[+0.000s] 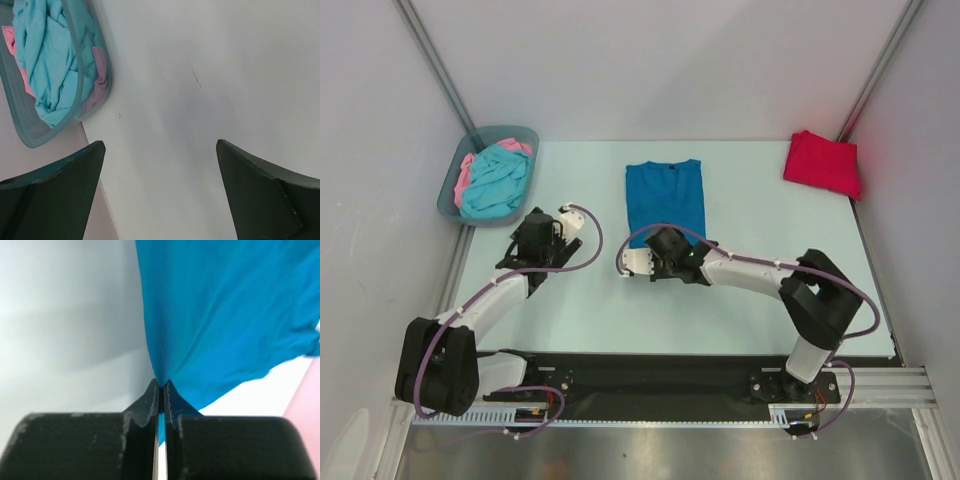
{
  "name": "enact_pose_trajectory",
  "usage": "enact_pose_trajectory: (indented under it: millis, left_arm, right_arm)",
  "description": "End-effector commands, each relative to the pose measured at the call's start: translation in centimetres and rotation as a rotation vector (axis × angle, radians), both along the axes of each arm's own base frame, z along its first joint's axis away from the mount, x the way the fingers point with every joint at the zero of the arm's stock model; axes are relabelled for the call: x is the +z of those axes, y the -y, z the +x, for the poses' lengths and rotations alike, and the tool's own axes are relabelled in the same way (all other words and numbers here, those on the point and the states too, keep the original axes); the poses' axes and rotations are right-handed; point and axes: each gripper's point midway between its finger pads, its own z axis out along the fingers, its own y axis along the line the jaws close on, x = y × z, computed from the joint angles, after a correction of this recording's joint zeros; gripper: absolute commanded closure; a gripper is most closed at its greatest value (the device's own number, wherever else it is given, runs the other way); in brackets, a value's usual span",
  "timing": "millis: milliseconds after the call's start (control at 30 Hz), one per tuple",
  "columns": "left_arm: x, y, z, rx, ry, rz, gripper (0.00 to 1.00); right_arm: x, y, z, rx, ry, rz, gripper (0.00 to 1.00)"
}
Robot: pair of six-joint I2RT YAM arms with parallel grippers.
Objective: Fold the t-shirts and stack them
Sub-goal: Fold the tshirt
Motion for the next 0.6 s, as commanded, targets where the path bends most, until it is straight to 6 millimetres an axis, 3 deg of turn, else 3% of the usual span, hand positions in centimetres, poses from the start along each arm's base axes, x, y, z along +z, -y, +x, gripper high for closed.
enact_pose_trajectory:
  millis: [0,167,400,467,567]
  left_arm:
    - [1.5,-0.1,0.9,0.012,0.048,-0.008,0.00]
    - [1.6,-0.2,0.9,0.015,0.052,-0.007,0.00]
    - [1.7,-0.1,0.8,0.014,0.052,-0.010,0.00]
    - [1.7,-0.2,0.8,0.016,0.050,-0.011,0.00]
    - [1.8,-0.1,0.8,0.015,0.052,-0.015,0.00]
  right_arm:
    - [4.6,-0.2,-4.3,0.037,-0.170,0.028,1.00]
    - [7.2,0.3,-8.1,0.081,-0.298,-0.013,1.00]
    - [9.1,1.8,-13.7,0.180,-0.395,-0.110,1.00]
    - [9.8,1.5,-14.4,0.197,-0.395,-0.103,1.00]
    - [10.4,1.3,-12.9,0.168,-0.302,-0.091,1.00]
